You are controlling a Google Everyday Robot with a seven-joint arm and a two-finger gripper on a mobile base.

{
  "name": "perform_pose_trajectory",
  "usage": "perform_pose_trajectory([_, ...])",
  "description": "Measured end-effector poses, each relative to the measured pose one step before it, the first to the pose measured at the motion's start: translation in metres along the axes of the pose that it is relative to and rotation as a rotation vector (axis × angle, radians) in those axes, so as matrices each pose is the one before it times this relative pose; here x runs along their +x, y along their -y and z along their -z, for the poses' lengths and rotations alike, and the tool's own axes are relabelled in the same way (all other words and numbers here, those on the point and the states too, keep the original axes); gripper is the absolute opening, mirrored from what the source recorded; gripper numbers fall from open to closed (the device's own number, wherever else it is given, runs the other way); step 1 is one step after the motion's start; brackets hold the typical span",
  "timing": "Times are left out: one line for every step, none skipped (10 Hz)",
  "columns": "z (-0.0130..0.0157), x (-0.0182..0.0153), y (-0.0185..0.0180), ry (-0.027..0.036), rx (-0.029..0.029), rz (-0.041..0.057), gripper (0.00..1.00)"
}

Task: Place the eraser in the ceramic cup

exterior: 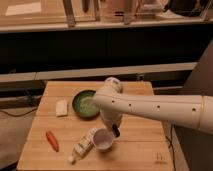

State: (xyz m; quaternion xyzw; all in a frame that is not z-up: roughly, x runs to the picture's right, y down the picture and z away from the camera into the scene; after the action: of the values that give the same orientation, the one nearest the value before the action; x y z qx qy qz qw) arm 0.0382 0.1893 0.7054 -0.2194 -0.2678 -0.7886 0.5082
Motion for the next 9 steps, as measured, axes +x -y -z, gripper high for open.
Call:
perform_pose_trajectory([0.00201,0.00103,-0.00004,-0.00451,-0.00041,0.00032,0.01])
perform_pose_trajectory([0.00289,0.00134,0.00048,-0.00498,-0.00239,0.00162,0.01])
perform_pose_trajectory([0.0037,0.00081,-0.00071,-0.00639,-0.00405,-0.00001,0.01])
perform_pose_trajectory([0.00326,0.00056,-0.00016,-0.00471,-0.00196,0.00022,0.01])
perform_pose_trajectory([0.0029,0.00076,-0.00018,-0.00554,-0.00275,0.00201,0.01])
perform_pose_trajectory([0.00433,0.001,-0.0003,-0.00863,-0.0036,0.00235,0.01])
perform_pose_trajectory([0.00743,0.00092,-0.00051,-0.01286,-0.00448,0.00254,0.01])
perform_pose_trajectory([0.00689,0.0007,-0.00024,-0.01287,-0.00193,0.00044,0.01])
perform_pose_trajectory([0.00491,0.00052,0.00038,-0.00888,-0.00082,-0.0003,0.01])
